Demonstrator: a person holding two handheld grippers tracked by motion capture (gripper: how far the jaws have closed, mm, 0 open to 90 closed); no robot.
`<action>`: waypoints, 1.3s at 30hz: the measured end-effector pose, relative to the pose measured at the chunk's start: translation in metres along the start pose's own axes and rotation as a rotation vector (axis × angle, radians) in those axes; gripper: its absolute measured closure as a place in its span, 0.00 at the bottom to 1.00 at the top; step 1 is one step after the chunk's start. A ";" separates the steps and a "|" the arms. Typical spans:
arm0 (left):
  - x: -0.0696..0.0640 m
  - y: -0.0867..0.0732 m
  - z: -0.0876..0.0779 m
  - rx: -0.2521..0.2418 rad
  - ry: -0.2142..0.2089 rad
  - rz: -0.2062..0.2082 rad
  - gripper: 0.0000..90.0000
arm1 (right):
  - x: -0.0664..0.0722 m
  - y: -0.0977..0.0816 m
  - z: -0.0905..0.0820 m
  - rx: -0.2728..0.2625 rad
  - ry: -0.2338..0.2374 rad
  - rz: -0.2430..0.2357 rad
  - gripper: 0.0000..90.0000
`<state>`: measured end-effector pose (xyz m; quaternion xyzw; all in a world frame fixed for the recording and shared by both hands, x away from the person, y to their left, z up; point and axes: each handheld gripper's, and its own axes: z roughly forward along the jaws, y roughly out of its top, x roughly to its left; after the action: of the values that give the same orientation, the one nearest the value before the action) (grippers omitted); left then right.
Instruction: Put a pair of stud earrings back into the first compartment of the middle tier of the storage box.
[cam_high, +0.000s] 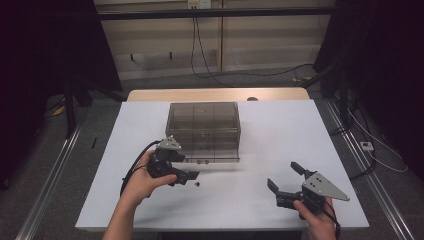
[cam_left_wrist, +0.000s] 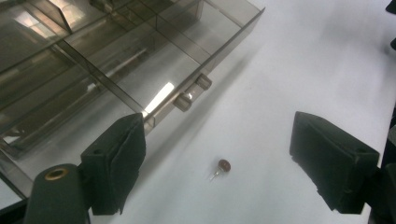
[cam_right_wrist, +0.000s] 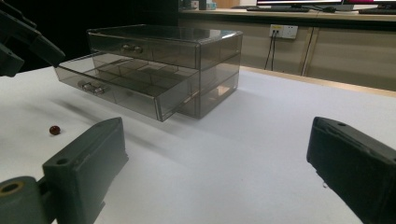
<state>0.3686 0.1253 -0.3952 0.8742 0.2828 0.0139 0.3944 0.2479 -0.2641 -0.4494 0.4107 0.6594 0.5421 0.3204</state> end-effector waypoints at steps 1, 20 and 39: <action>-0.001 -0.002 0.001 -0.001 -0.002 0.002 0.21 | 0.000 0.000 0.000 0.000 0.001 -0.003 0.04; -0.004 -0.017 0.008 -0.015 0.037 0.039 0.19 | -0.001 0.001 -0.002 0.000 -0.002 -0.007 0.04; -0.005 -0.026 0.023 0.030 -0.008 0.052 0.41 | -0.001 0.001 -0.002 -0.001 -0.003 0.000 0.05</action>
<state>0.3575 0.1210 -0.4284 0.8872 0.2584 0.0166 0.3817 0.2465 -0.2660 -0.4475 0.4114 0.6587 0.5417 0.3217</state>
